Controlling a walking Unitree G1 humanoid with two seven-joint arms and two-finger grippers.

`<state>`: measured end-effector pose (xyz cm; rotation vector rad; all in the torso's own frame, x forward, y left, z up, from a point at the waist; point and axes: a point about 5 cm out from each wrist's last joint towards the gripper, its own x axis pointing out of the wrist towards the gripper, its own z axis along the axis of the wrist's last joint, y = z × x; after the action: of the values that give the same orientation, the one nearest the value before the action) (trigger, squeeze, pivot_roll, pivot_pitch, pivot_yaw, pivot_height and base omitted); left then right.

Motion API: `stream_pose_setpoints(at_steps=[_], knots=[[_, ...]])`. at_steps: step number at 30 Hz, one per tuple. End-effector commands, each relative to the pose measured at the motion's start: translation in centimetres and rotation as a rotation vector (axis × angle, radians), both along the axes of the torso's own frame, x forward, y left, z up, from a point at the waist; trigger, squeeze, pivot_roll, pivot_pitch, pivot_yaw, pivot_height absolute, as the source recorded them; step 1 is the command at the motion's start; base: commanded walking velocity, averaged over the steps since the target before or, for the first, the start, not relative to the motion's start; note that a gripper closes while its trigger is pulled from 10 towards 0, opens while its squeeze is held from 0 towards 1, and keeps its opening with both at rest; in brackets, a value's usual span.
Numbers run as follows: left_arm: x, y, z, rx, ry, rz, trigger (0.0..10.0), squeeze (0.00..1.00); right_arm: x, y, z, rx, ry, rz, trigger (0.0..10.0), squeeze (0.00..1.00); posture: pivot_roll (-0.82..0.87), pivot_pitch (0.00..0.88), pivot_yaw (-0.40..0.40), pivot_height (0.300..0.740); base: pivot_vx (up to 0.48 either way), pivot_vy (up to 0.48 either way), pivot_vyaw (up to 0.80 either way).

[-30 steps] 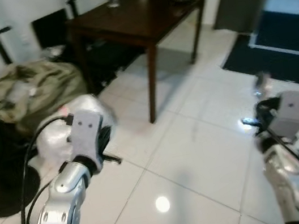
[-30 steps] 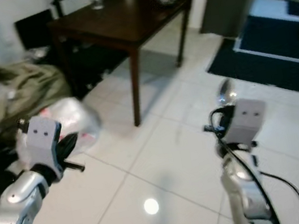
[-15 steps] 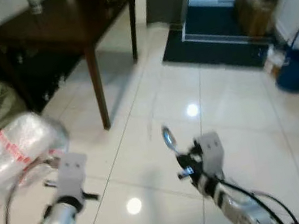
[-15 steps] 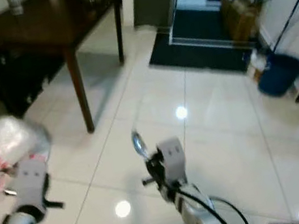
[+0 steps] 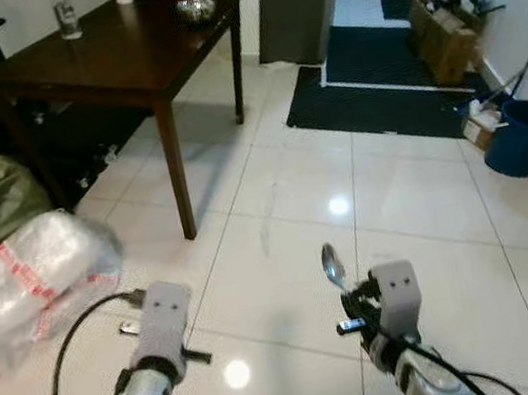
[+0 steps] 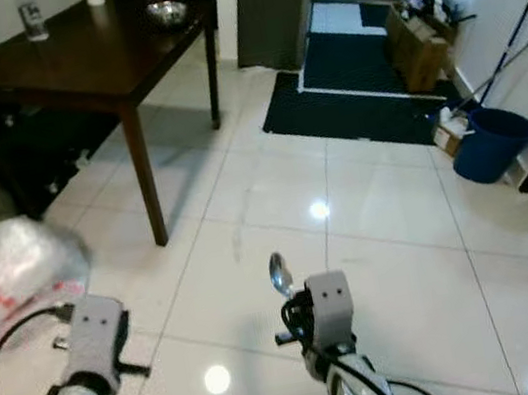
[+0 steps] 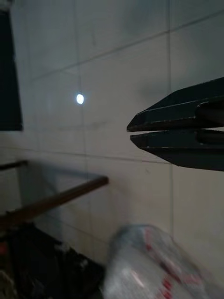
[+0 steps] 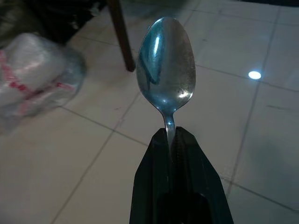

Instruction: Setting the table

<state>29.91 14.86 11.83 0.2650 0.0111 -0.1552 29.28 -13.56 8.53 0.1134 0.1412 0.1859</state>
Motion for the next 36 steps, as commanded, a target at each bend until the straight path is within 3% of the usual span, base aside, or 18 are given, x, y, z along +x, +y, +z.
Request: stream_pose_setpoints(at_steps=[1, 16, 36], knots=[[-0.33, 0.49, -0.81, 0.008, 0.023, 0.011, 10.0, 0.00, -0.19, 0.09, -0.57, -0.001, 0.011, -0.006, 10.0, 0.00, 0.05, 0.144, -0.009, 0.740, 0.480, 0.000, -0.67], [0.20, -0.03, -0.43, 0.000, -0.008, -0.012, 10.0, 0.00, 0.06, -0.31, -0.51, -0.012, -0.012, -0.029, 10.0, 0.00, 0.05, 0.141, -0.003, 0.740, 0.480, 0.000, -0.79], [0.28, -0.41, -0.70, -0.007, -0.008, -0.028, 10.0, 0.00, 0.38, -0.51, -0.39, -0.045, -0.037, -0.018, 10.0, 0.00, 0.04, 0.127, 0.002, 0.740, 0.480, 0.000, 0.00]])
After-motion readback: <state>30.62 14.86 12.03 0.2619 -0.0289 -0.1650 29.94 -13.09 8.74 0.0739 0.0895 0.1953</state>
